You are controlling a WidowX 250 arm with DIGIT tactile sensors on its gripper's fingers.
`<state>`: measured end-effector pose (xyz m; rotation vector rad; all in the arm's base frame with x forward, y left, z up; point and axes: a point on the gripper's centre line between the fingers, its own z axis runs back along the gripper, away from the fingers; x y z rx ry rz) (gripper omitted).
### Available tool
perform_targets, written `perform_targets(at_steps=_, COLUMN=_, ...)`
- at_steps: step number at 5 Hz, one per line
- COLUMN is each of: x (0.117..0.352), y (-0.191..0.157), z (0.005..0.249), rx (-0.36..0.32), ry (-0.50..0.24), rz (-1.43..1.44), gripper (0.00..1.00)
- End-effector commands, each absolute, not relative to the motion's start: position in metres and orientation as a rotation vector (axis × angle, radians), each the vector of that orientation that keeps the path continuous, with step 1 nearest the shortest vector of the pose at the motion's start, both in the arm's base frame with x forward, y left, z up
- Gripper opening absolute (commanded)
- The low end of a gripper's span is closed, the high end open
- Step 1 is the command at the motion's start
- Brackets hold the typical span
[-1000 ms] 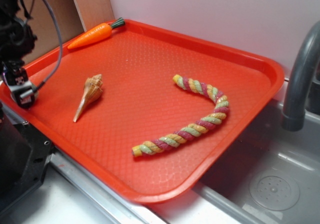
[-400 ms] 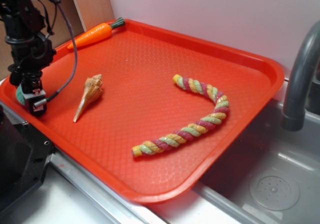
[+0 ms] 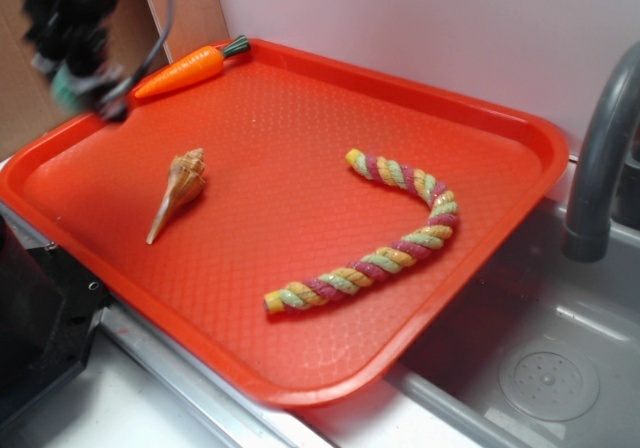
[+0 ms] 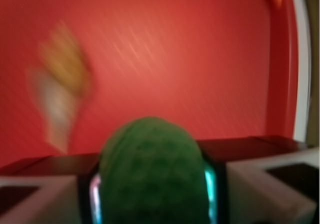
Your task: Grab the green ball.
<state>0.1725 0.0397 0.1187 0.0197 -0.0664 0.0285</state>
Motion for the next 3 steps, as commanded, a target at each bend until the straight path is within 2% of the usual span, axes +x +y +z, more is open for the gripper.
perform_targets(at_steps=1, x=0.212, y=-0.019, z=0.230, rx=0.057, ry=-0.168, rz=0.156, gripper=0.00)
perform_targets(at_steps=2, x=0.210, y=-0.009, z=0.245, rx=0.067, ry=-0.129, rz=0.196, gripper=0.00)
perform_targets(at_steps=3, x=0.182, y=0.027, z=0.219, rx=0.027, ry=-0.067, rz=0.361, gripper=0.00)
